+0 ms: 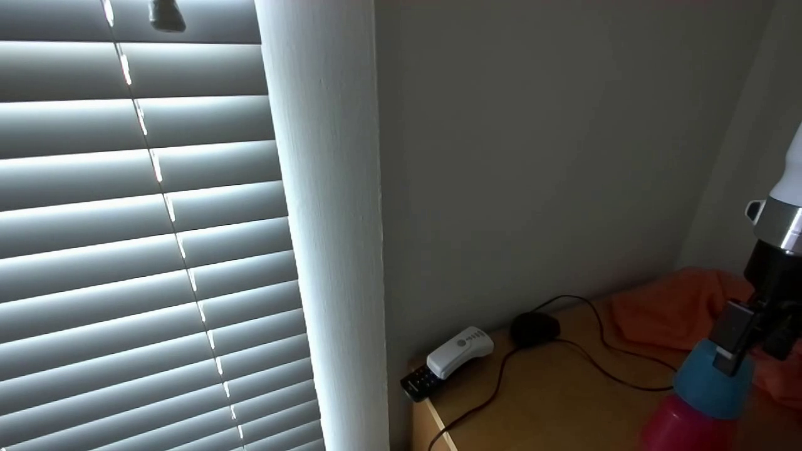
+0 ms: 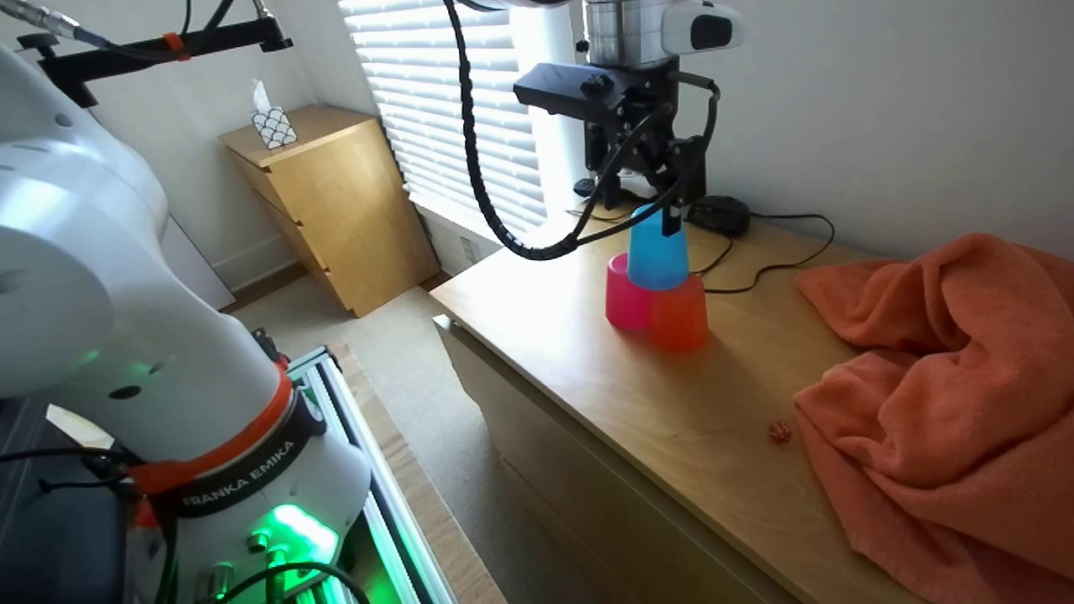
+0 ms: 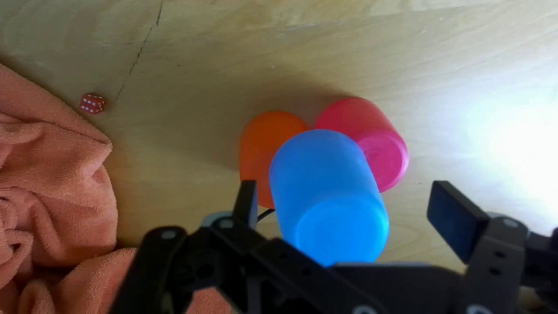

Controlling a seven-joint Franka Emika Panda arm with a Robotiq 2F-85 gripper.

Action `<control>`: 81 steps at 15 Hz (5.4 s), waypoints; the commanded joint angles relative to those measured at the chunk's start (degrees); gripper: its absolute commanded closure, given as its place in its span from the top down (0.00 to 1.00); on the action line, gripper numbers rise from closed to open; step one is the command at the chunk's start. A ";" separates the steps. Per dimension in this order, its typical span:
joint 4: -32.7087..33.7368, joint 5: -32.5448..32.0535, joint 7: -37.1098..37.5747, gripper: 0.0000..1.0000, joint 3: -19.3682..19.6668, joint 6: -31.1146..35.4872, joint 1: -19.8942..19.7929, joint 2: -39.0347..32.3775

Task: Put the cups together

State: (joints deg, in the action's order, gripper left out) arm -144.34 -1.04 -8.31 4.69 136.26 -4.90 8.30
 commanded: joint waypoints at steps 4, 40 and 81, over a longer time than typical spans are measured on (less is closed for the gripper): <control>0.79 -0.57 -0.95 0.86 0.18 2.96 0.27 -2.39; 1.12 3.76 -10.57 0.39 -1.43 5.05 2.79 -10.79; 4.16 4.99 -9.24 0.39 4.75 -2.85 -1.59 -1.74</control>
State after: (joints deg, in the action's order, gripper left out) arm -140.98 3.45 -17.17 9.39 131.46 -6.83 9.20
